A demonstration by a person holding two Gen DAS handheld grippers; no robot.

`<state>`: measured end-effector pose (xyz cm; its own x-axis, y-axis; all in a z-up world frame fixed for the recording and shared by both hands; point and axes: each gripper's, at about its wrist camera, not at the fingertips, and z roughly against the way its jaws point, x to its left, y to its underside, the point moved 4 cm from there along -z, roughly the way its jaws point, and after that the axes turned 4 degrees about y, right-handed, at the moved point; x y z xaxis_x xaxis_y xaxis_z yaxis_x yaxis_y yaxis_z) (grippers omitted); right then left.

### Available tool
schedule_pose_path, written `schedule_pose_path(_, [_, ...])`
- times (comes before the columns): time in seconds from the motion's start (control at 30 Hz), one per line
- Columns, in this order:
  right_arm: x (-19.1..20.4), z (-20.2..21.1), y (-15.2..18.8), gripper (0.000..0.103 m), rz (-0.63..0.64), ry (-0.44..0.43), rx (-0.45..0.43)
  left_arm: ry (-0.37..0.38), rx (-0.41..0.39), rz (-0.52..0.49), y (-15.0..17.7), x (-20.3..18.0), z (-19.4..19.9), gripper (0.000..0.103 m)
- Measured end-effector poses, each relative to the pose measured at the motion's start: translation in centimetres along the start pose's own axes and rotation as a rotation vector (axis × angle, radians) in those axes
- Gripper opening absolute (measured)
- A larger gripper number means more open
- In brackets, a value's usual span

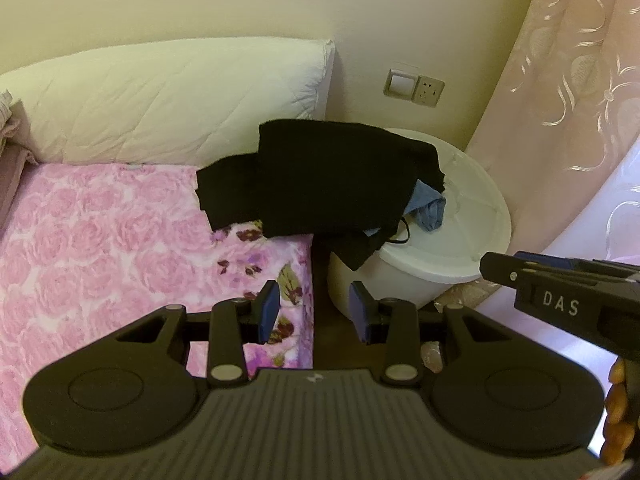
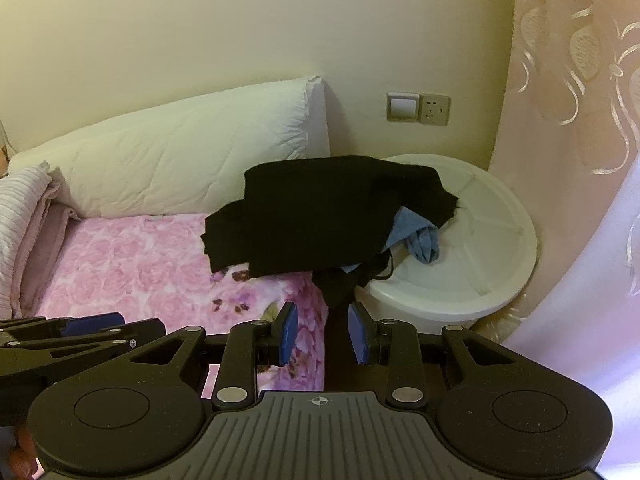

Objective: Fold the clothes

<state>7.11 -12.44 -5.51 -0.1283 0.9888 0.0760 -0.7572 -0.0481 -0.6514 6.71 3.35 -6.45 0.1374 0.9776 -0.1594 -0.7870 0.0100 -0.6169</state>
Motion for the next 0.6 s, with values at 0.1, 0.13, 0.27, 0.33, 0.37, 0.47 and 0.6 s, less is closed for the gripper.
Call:
schedule_pose_path(0.1, [0.7,-0.1,-0.2,0.032,0.004,-0.005,-0.002,-0.008,-0.034,-0.004,-0.3,0.6,0.3,0.034])
schedule_pose_path(0.13, [1.0,-0.2,-0.2,0.032,0.005,-0.007,-0.002,-0.009,-0.053,-0.001,-0.3,0.9,0.5,0.033])
schedule_pose_path(0.27, [1.8,-0.5,-0.2,0.032,0.011,-0.011,0.000,0.032,-0.134,0.060,-0.5,2.3,1.4,0.033])
schedule_pose_path(0.33, [2.2,-0.8,-0.2,0.032,0.016,-0.016,0.008,0.046,-0.142,0.100,-0.6,2.9,1.4,0.033])
schedule_pose_path(0.37, [2.3,-1.0,-0.3,0.032,0.020,-0.017,0.011,0.045,-0.132,0.099,-0.7,3.1,1.3,0.033])
schedule_pose_path(0.47, [2.7,-1.4,-0.5,0.032,0.029,-0.020,0.016,0.030,-0.103,0.065,-0.8,3.5,0.8,0.033])
schedule_pose_path(0.6, [2.6,-2.0,-0.4,0.032,0.038,-0.024,0.028,0.024,-0.080,0.086,-0.5,3.8,-0.1,0.033])
